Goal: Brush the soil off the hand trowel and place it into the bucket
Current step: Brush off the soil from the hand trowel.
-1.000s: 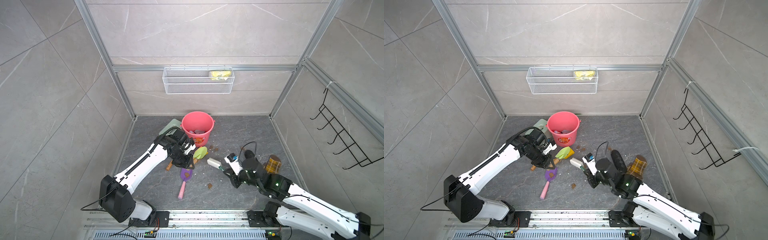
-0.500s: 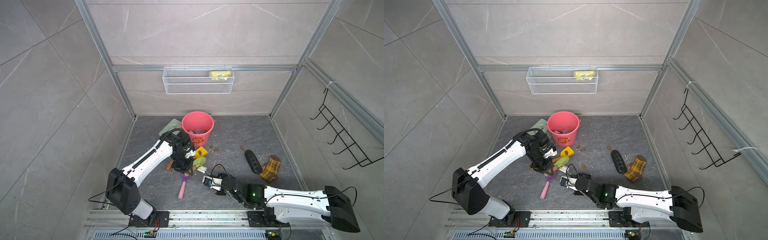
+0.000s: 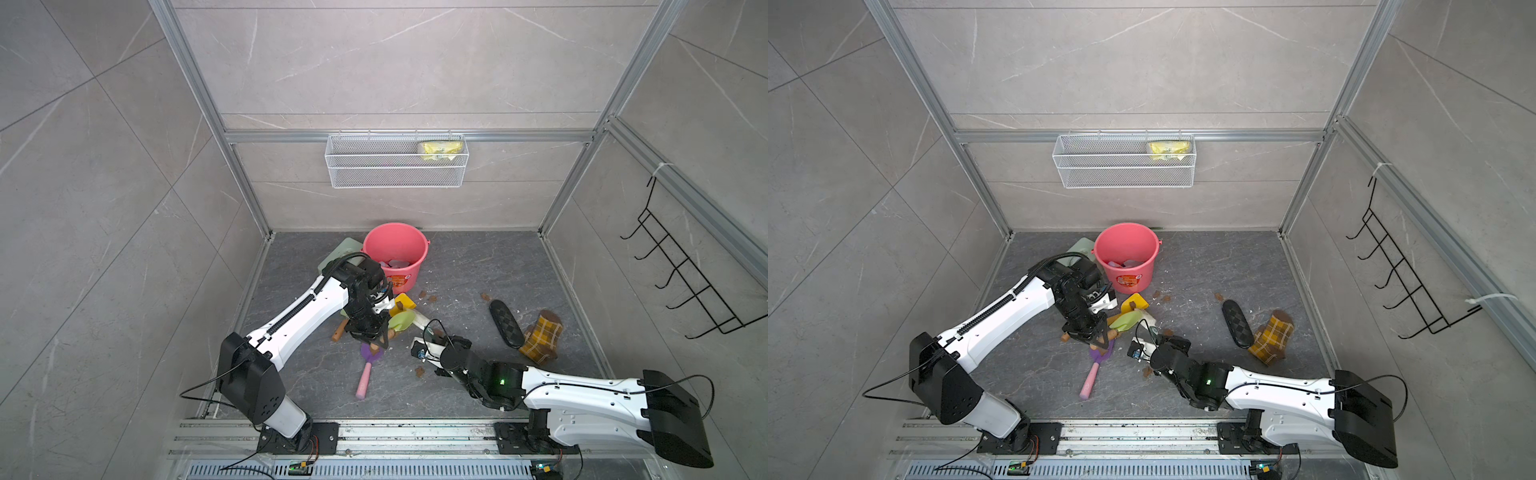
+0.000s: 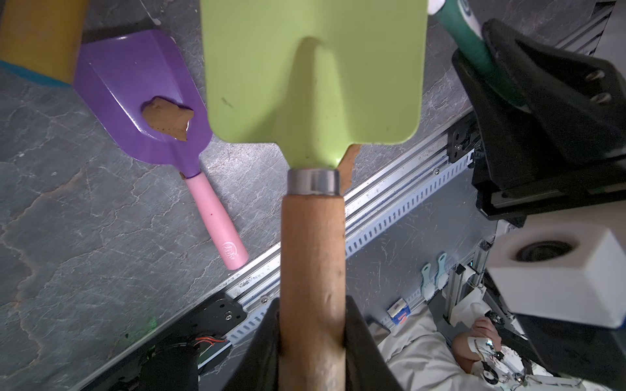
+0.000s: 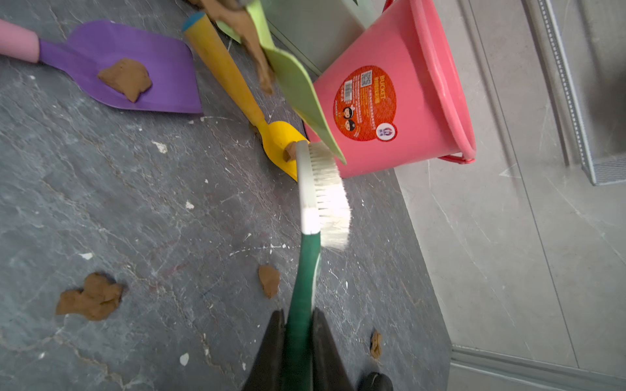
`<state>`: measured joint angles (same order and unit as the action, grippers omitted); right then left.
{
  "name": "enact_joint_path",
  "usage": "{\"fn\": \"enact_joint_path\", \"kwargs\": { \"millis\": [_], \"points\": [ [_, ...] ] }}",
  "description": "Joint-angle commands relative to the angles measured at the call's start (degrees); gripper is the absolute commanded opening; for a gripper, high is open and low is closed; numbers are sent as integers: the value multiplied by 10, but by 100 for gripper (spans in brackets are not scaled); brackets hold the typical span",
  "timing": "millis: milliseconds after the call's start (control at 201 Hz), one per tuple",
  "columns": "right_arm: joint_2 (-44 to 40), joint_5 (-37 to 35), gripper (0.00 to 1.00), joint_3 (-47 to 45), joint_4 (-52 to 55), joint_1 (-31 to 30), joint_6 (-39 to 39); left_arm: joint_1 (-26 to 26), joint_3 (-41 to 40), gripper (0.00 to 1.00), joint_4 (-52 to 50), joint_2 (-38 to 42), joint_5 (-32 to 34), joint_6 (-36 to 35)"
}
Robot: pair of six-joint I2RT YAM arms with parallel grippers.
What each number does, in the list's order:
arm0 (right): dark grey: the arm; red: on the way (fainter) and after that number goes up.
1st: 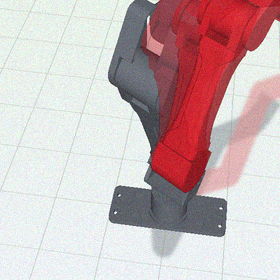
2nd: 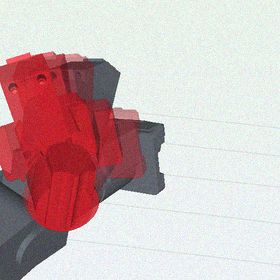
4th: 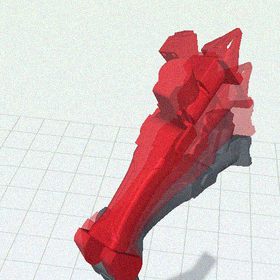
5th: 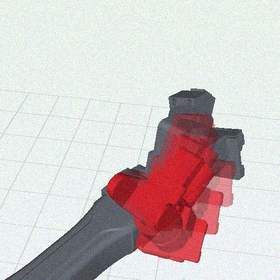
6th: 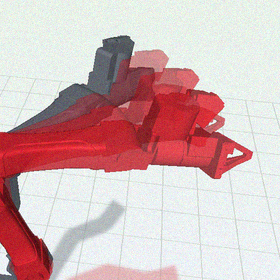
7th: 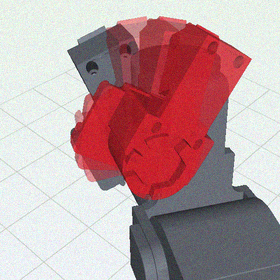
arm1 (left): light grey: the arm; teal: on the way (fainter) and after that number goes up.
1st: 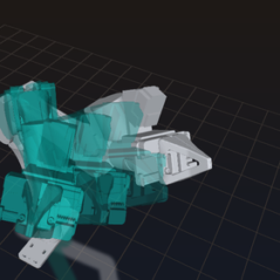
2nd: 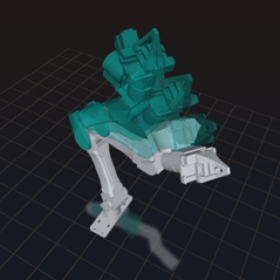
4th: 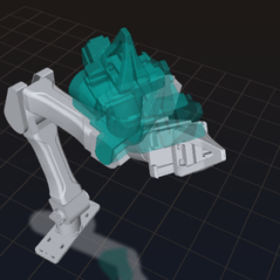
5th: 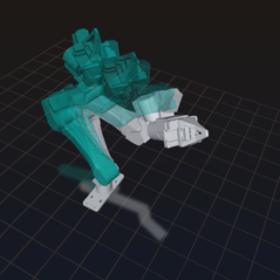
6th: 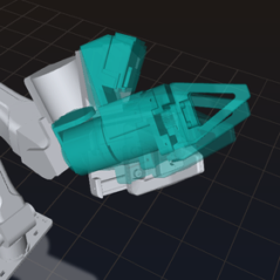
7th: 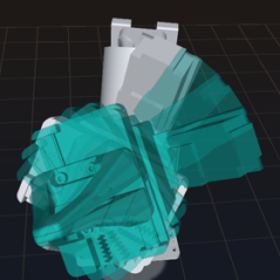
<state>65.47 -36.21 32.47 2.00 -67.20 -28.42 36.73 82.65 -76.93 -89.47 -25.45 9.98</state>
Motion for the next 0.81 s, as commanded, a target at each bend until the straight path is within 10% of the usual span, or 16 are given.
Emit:
{"fn": "enact_joint_path", "kwargs": {
  "millis": [0, 557, 801],
  "points": [
    [-9, 16, 0, 5, 19, -15, 31, 3, 22, 0, -26, -8, -11, -14],
    [-20, -49, 0, 6, 4, 22, 62, 2, 16, 0, -16, -21, -52, -15],
    [-40, 61, 0, 16, 65, 2, 78, 2, 43, 0, -14, -23, 21, -4]
  ]
}}
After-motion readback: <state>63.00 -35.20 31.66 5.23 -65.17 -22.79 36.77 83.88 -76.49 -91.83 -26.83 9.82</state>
